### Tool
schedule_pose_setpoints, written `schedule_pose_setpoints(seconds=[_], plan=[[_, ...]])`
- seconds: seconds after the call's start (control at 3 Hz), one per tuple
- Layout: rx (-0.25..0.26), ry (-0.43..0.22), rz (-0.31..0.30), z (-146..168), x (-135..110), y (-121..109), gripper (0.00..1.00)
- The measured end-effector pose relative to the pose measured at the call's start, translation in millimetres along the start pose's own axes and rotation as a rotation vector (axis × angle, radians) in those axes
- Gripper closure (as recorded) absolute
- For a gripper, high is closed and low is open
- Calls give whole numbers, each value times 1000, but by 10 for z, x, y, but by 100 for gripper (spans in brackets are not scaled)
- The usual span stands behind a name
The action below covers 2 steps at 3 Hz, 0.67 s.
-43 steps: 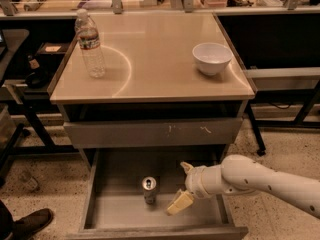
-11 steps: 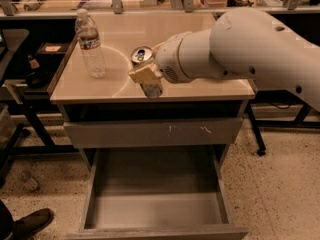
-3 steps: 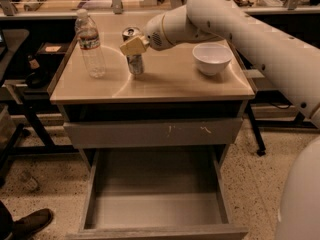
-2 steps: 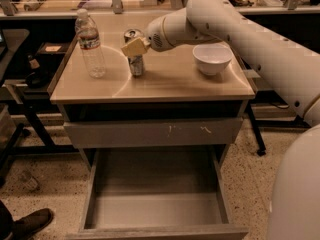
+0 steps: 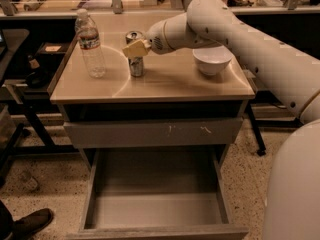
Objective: Pick redbull can from middle drawer and place on counter
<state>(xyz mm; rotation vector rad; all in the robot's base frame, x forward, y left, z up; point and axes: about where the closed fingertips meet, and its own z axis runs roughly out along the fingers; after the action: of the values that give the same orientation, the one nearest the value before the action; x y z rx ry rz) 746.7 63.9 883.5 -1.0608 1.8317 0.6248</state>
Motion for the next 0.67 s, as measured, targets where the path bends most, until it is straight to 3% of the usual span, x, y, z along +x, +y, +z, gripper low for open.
schedule_pose_setpoints(seconds=[0.67], plan=[[0, 0, 0, 2, 1, 0, 58]])
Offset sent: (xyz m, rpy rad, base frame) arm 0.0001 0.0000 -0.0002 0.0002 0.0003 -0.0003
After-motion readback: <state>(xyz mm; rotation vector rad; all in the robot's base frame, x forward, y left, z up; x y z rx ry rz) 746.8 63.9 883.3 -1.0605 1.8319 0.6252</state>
